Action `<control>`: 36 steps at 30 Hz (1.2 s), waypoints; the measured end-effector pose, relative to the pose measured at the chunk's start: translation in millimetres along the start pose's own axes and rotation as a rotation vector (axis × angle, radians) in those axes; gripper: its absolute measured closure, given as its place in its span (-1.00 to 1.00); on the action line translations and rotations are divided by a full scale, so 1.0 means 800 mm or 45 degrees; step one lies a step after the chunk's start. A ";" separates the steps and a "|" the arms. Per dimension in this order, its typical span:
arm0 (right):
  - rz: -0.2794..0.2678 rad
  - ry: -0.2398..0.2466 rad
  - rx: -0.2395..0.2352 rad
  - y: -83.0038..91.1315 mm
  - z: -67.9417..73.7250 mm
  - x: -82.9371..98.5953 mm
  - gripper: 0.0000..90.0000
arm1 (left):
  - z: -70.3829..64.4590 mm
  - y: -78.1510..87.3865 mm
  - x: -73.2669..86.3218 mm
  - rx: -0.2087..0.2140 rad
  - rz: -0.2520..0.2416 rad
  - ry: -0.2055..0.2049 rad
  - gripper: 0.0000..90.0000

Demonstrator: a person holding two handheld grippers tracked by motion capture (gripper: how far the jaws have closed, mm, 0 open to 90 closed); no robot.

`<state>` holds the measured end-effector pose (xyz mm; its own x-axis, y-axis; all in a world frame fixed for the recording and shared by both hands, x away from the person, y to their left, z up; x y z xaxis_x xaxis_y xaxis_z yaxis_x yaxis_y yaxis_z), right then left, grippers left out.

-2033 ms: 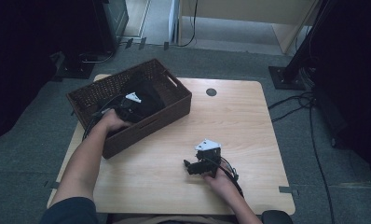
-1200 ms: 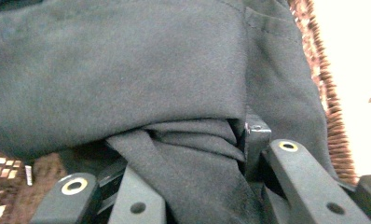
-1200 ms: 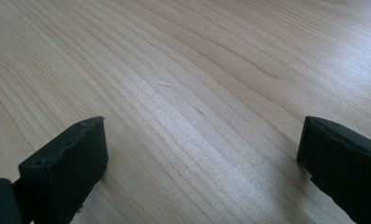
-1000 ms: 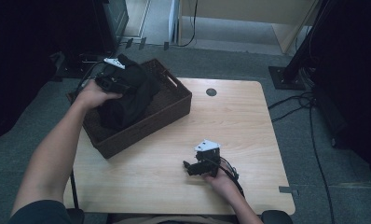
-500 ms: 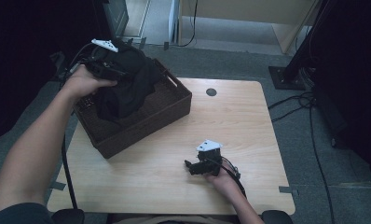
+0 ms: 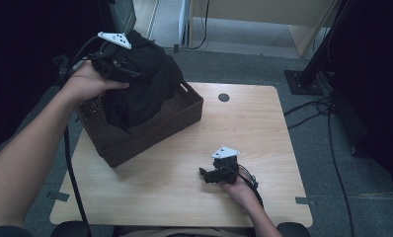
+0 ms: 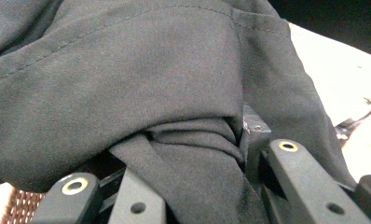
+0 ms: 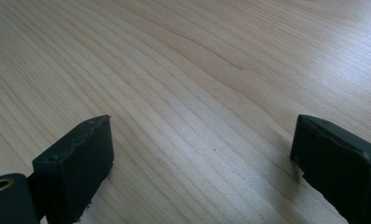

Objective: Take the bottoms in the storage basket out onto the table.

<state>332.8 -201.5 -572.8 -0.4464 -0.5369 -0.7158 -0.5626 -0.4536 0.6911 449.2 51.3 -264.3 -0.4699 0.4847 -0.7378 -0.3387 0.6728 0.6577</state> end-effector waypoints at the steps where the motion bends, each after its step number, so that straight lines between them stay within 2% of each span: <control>1: -0.001 -0.004 0.003 0.000 -0.001 0.000 -0.87 | -0.005 0.002 -0.002 0.007 -0.011 -0.009 0.55; 5: 0.001 -0.008 0.003 0.001 -0.003 0.001 -0.87 | -0.030 0.008 -0.007 0.037 -0.021 -0.033 0.55; 8: 0.004 -0.006 0.002 0.002 -0.004 0.002 -0.87 | -0.052 0.010 -0.009 0.067 0.000 -0.066 0.55; 9: 0.004 -0.006 0.002 0.002 -0.004 0.002 -0.87 | -0.052 0.010 -0.009 0.067 0.000 -0.066 0.55; 10: 0.002 -0.010 0.006 0.002 -0.006 0.003 -0.87 | -0.069 0.010 -0.010 0.093 0.007 -0.085 0.55; 14: 0.002 -0.009 0.005 0.003 -0.011 0.005 -0.87 | -0.102 0.007 -0.011 0.148 -0.018 -0.084 0.55; 20: 0.000 0.012 -0.019 0.007 -0.016 0.009 -0.87 | -0.143 -0.007 -0.001 0.201 -0.014 -0.131 0.54; 22: 0.001 0.008 -0.005 0.008 -0.021 0.011 -0.87 | -0.154 -0.015 0.006 0.228 0.000 -0.125 0.54; 23: 0.002 0.002 0.000 0.009 -0.024 0.012 -0.87 | -0.161 -0.021 0.012 0.236 0.010 -0.140 0.54; 25: 0.005 -0.012 0.013 0.011 -0.031 0.015 -0.87 | -0.169 -0.029 0.021 0.245 0.032 -0.167 0.54; 28: 0.009 -0.031 0.032 0.014 -0.040 0.019 -0.87 | -0.176 -0.045 0.039 0.273 0.050 -0.156 0.54; 33: 0.002 -0.035 0.027 0.017 -0.046 0.022 -0.86 | -0.168 -0.083 0.078 0.279 0.111 -0.110 0.53; 36: -0.006 -0.029 0.020 0.017 -0.048 0.023 -0.86 | -0.163 -0.106 0.103 0.263 0.145 -0.120 0.53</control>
<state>343.7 -244.4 -572.6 -0.4595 -0.5182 -0.7213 -0.5758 -0.4446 0.6862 332.5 -38.5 -361.0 -0.4139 0.6075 -0.6779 -0.1095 0.7061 0.6996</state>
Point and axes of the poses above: each handheld gripper's, and its own axes: y roughly backward along the jaws, x roughly out of its underside, z roughly to its left, the point moved 7 cm from there along -y, roughly forward along the jaws, and after that the axes turned 10 degrees about y, right-handed, at the moved point
